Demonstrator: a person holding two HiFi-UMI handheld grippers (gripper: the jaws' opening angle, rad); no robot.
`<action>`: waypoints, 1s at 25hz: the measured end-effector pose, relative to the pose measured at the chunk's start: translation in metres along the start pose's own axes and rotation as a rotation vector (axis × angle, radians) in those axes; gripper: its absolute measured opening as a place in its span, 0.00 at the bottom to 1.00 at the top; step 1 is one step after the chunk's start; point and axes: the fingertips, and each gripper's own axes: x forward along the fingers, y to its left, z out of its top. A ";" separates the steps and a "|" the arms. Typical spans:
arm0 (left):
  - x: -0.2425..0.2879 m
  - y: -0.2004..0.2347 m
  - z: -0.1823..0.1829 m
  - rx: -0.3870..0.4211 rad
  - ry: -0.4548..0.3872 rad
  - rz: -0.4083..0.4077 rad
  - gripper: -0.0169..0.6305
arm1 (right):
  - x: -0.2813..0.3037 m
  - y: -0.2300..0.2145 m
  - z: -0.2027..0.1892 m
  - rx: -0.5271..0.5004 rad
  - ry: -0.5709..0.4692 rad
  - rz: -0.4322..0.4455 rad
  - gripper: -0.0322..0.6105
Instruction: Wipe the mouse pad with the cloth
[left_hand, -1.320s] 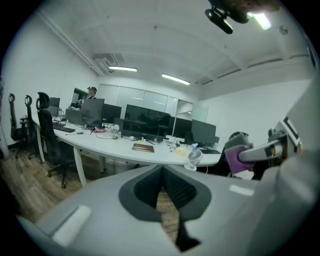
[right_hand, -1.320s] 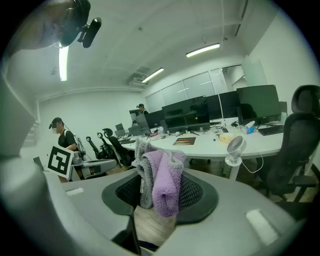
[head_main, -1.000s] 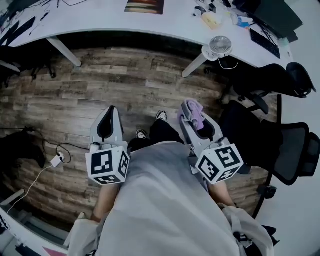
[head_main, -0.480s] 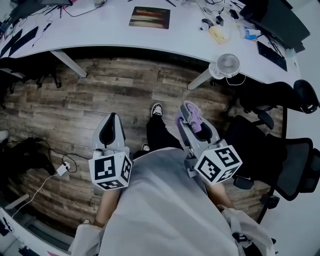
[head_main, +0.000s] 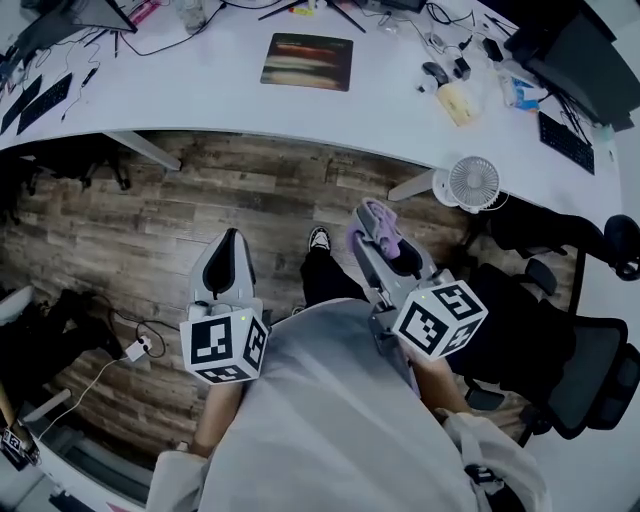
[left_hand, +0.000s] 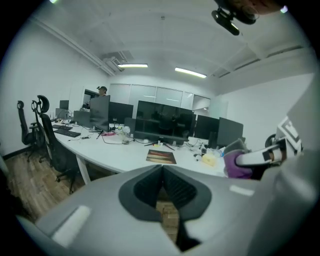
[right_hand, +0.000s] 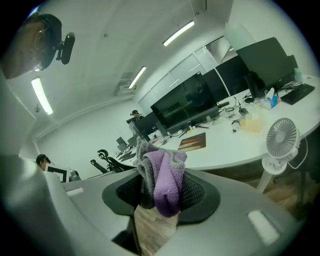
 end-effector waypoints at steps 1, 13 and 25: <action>0.013 -0.001 0.008 0.005 0.001 0.004 0.03 | 0.010 -0.007 0.009 0.005 0.003 0.003 0.31; 0.152 -0.015 0.066 0.053 0.022 0.002 0.03 | 0.110 -0.080 0.094 0.037 0.031 0.053 0.31; 0.223 0.010 0.085 0.058 0.049 -0.030 0.03 | 0.171 -0.089 0.121 0.061 0.074 0.066 0.31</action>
